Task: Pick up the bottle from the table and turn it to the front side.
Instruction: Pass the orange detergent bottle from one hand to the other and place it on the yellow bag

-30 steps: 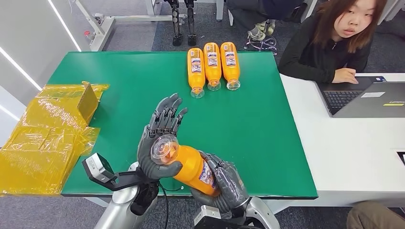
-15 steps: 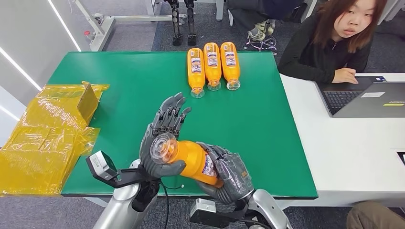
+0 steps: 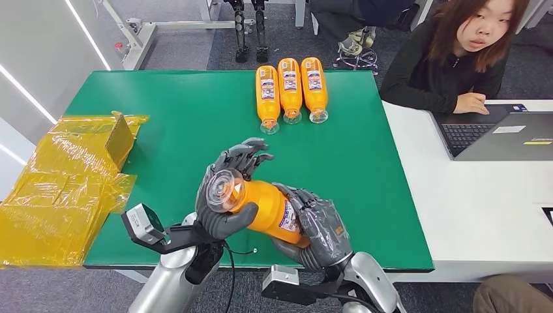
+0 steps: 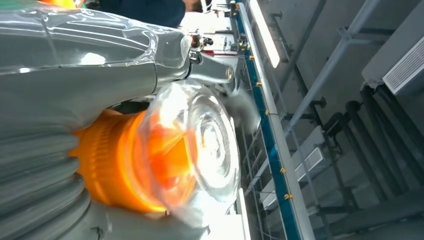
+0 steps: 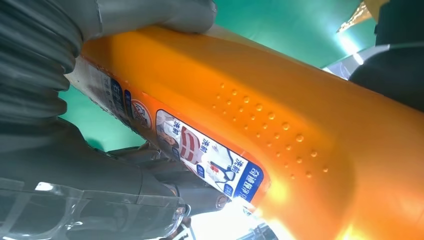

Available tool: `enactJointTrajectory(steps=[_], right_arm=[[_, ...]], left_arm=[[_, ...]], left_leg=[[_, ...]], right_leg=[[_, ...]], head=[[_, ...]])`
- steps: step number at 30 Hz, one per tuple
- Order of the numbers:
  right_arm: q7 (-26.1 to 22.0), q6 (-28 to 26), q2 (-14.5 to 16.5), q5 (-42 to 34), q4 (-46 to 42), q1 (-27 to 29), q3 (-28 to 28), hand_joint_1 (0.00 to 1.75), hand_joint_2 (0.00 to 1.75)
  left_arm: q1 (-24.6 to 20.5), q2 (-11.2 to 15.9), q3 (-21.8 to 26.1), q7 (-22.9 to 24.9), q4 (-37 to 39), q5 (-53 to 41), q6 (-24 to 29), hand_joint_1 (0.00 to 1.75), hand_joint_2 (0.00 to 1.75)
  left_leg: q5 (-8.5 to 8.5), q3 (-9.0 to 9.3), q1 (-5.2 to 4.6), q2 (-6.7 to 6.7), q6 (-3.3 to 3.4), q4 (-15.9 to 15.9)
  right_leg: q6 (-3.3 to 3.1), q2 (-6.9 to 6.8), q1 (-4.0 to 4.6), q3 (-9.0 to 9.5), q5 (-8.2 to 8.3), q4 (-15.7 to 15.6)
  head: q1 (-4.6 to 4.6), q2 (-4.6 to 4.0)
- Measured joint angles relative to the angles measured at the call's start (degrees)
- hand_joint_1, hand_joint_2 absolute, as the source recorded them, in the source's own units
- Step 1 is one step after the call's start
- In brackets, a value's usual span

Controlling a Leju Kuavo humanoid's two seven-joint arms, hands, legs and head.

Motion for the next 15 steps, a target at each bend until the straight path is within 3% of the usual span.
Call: enactJointTrajectory(steps=[14, 15], right_arm=[[-0.92, -0.14, 0.00, -0.72, 0.19, -0.90, -0.83, 1.75, 1.75], [-1.01, -0.18, 0.00, -0.74, 0.22, -0.90, -0.83, 1.64, 1.75]], left_arm=[[-0.22, 0.01, -0.09, -0.37, 0.00, 0.20, 1.69, 1.75, 1.75], [-0.22, 0.01, -0.09, -0.40, 0.00, 0.22, 1.82, 1.75, 1.75]], left_leg=[[0.00, 0.00, 0.00, 0.00, 0.00, 0.00], [0.00, 0.00, 0.00, 0.00, 0.00, 0.00]], right_leg=[[0.00, 0.00, 0.00, 0.00, 0.00, 0.01], [0.00, 0.00, 0.00, 0.00, 0.00, 0.01]], head=[[0.00, 0.01], [0.00, 0.01]])
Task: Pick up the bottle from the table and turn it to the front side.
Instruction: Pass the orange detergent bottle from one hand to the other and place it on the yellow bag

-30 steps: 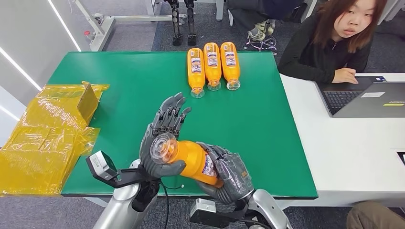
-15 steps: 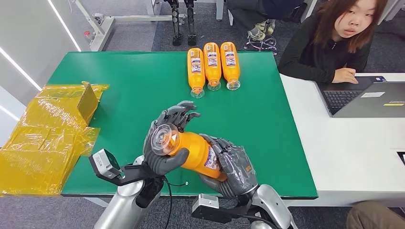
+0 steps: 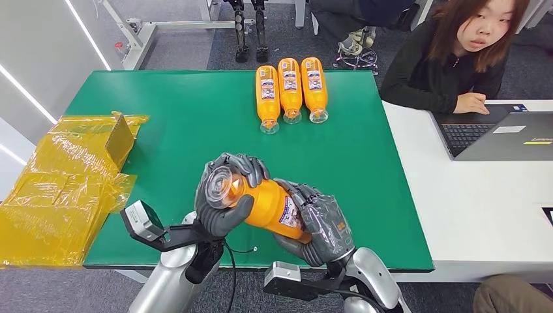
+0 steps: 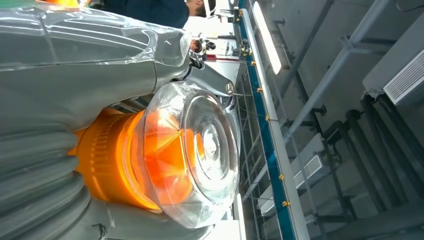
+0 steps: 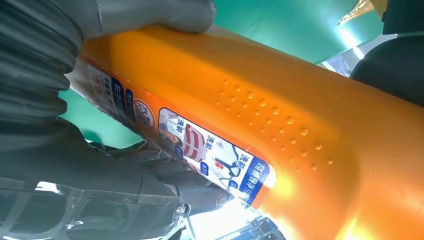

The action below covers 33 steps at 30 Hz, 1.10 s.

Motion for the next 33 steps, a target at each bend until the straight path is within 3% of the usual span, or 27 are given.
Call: enactJointTrajectory(steps=[1, 3, 5, 20, 22, 29, 33], right_arm=[[-0.09, -0.04, 0.00, -0.01, 0.04, -0.01, -0.01, 1.54, 1.75], [-0.22, -0.13, 0.00, -0.02, 0.13, -0.02, -0.02, 0.66, 1.75], [-0.36, -0.25, 0.00, 0.01, 0.29, -0.03, -0.02, 0.00, 1.75], [-0.25, -1.08, 1.22, 1.16, 0.52, -0.62, 0.00, 0.00, 1.75], [-0.26, -1.09, 1.58, 1.53, 0.33, -0.54, -0.01, 0.00, 1.75], [-1.21, -1.23, 2.40, 2.03, -0.46, 0.32, -0.02, 0.00, 1.75], [-2.11, -1.76, 2.40, 0.44, -0.45, 0.37, -0.02, 0.00, 1.75]], left_arm=[[0.00, 0.01, 0.00, -0.02, 0.00, 0.01, 0.12, 1.75, 1.75], [0.01, 0.02, 0.00, -0.04, 0.00, 0.03, 0.28, 1.75, 1.75], [0.02, 0.03, 0.00, -0.07, 0.00, 0.03, 0.51, 1.75, 1.75], [0.18, 0.17, 0.00, 0.67, 0.01, -2.24, 2.75, 1.72, 1.75], [-0.11, 0.25, 0.00, 1.17, 0.16, -6.13, 6.86, 1.74, 1.75], [-4.45, 1.79, 0.88, 4.20, 5.99, -27.37, 29.73, 1.75, 1.75], [-6.98, 3.56, 2.44, 7.54, 9.90, -36.99, 37.75, 1.75, 1.75]], left_leg=[[0.00, 0.00, 0.00, 0.00, 0.00, 0.00], [0.00, 0.00, 0.00, 0.00, 0.00, 0.00], [0.00, 0.00, 0.00, 0.00, 0.00, 0.00], [0.00, 0.00, 0.00, 0.00, 0.00, 0.00], [0.00, 0.01, 0.00, 0.00, 0.00, 0.00], [0.05, 0.02, 0.01, 0.00, -0.06, 0.00], [0.07, 0.02, 0.02, 0.02, -0.09, -0.01]], right_leg=[[0.00, 0.00, 0.00, 0.00, 0.00, 0.00], [0.00, 0.00, 0.00, 0.00, 0.00, 0.00], [0.00, 0.00, 0.00, 0.00, 0.00, 0.00], [0.00, 0.00, 0.00, 0.00, 0.00, 0.01], [0.00, 0.00, 0.00, 0.00, 0.00, 0.01], [-0.06, 0.01, 0.01, 0.00, 0.04, 0.04], [-0.07, 0.03, 0.01, -0.01, 0.05, 0.05]], head=[[0.00, 0.00], [0.00, 0.00], [0.00, 0.00], [0.00, 0.00], [0.00, 0.00], [0.00, -0.01], [0.00, 0.00]])
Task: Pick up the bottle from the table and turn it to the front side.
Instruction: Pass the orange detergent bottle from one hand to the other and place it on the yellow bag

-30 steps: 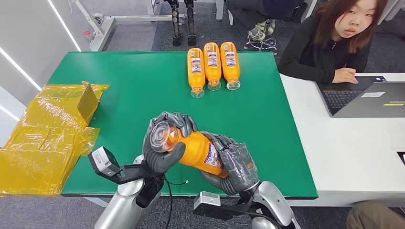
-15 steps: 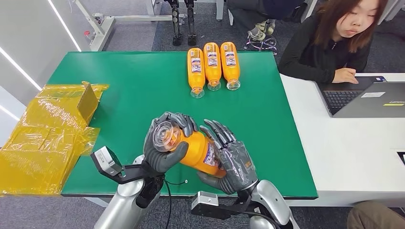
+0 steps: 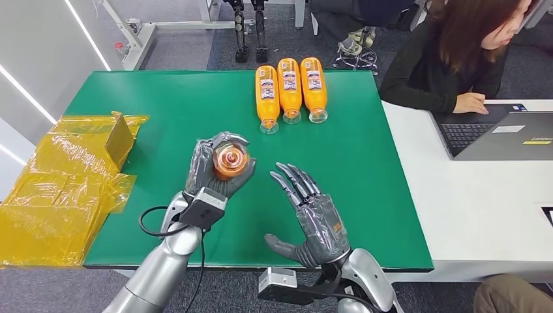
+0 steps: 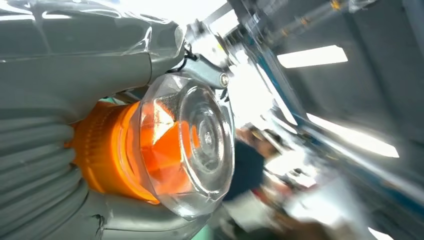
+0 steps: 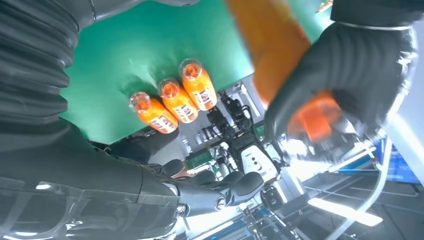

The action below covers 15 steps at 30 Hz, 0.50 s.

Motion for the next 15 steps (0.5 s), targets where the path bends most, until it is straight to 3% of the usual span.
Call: enactJointTrajectory(steps=[4, 9, 15], right_arm=[[-0.56, -0.16, -0.08, -1.80, 0.16, -0.34, 0.02, 0.00, 1.75], [-0.95, 0.56, -0.25, -4.02, 0.81, -2.09, 0.55, 0.00, 1.75], [-1.98, 1.30, -0.76, -6.50, 2.41, -4.28, 1.54, 0.00, 1.75]], left_arm=[[-2.50, 2.18, 1.71, 5.26, 3.50, -10.40, 5.94, 1.75, 1.75], [-6.42, 6.04, 2.47, 16.53, 10.89, -29.66, 13.05, 1.75, 1.75], [-9.86, 11.03, 2.21, 29.36, 21.14, -47.33, 11.71, 1.74, 1.75]], left_leg=[[0.00, 0.00, 0.01, 0.01, -0.01, -0.01], [0.04, 0.01, 0.01, 0.01, -0.06, -0.03], [0.05, 0.02, 0.02, 0.10, -0.08, -0.05]], right_leg=[[0.00, 0.01, 0.01, 0.00, 0.00, 0.02], [-0.02, 0.02, 0.01, -0.02, 0.01, 0.06], [-0.06, 0.13, 0.01, -0.08, 0.03, 0.12]], head=[[0.00, -0.01], [-0.01, 0.00], [0.00, 0.00]])
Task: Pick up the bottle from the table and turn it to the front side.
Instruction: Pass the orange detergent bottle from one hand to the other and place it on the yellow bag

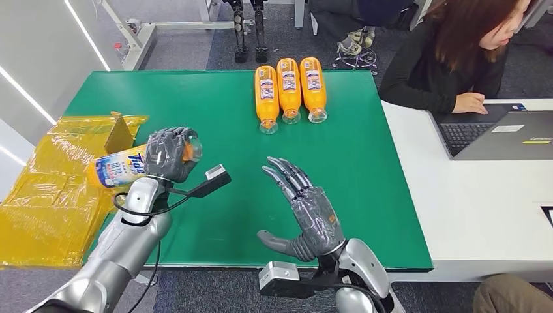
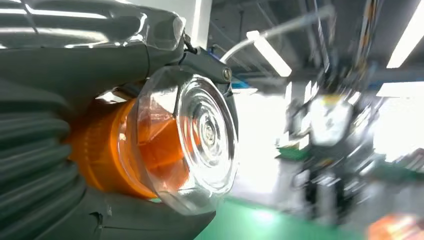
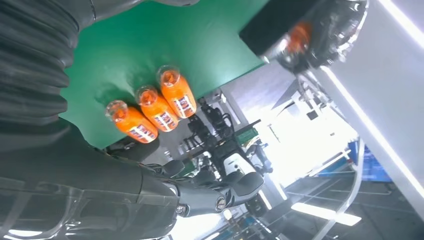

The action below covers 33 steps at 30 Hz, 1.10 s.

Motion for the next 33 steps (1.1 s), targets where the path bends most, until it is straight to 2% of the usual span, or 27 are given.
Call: enactJointTrajectory(steps=[5, 9, 11, 12, 15, 16, 33], right_arm=[[-0.80, -0.57, -1.27, -2.61, 1.59, -0.99, 0.53, 0.00, 1.75], [-0.94, -0.92, -2.40, -3.81, 2.28, -1.07, 0.62, 0.00, 1.75], [-0.94, -1.04, -2.84, -4.33, 2.39, -1.05, 0.64, 0.00, 1.75], [-0.92, -1.08, -3.01, -4.52, 2.41, -1.04, 0.64, 0.00, 1.75], [-0.66, -1.11, -3.37, -5.10, 2.39, -1.00, 0.64, 0.00, 1.75], [-0.55, -1.12, -3.51, -5.19, 2.36, -0.97, 0.64, 0.00, 1.75], [-2.87, -3.22, -6.90, -8.05, 2.66, 0.07, 0.56, 0.00, 1.75]], left_arm=[[-1.71, 4.14, -0.45, 4.45, 6.45, -6.01, -5.45, 1.72, 1.75], [-2.34, 6.31, -0.45, 5.02, 9.59, -6.48, -7.63, 1.44, 1.75], [-2.65, 7.00, -0.45, 4.74, 10.64, -6.37, -8.25, 1.39, 1.75], [-2.77, 7.23, -0.45, 4.56, 11.06, -6.32, -8.47, 1.28, 1.75], [-2.98, 7.70, -0.45, 4.32, 12.05, -6.29, -8.76, 0.25, 1.75], [-3.03, 7.80, -0.45, 4.26, 12.27, -6.35, -8.69, 0.00, 1.75], [-3.68, 7.83, -0.44, 3.82, 13.85, -7.06, -7.27, 0.00, 1.75]], left_leg=[[0.01, -0.01, 0.00, 0.05, -0.02, 0.00], [0.02, -0.04, 0.00, 0.04, -0.03, -0.01], [0.02, -0.06, 0.00, 0.04, -0.03, 0.00], [0.02, -0.06, -0.01, 0.04, -0.03, 0.00], [0.02, -0.06, -0.01, 0.04, -0.03, 0.00], [0.02, -0.06, -0.01, 0.04, -0.03, 0.00], [0.02, -0.05, -0.01, 0.03, -0.04, 0.00]], right_leg=[[-0.01, 0.07, 0.00, -0.07, 0.00, 0.01], [-0.01, 0.06, 0.00, -0.11, 0.00, 0.01], [-0.01, 0.06, -0.01, -0.12, 0.00, 0.01], [-0.01, 0.06, -0.01, -0.12, 0.00, 0.00], [-0.01, 0.07, -0.01, -0.13, 0.00, 0.00], [-0.01, 0.06, -0.01, -0.13, 0.00, 0.00], [-0.02, 0.06, -0.01, -0.13, 0.01, 0.01]], head=[[0.00, 0.00], [0.01, 0.00], [0.01, 0.00], [0.01, 0.00], [0.01, 0.00], [0.01, 0.00], [0.01, 0.00]])
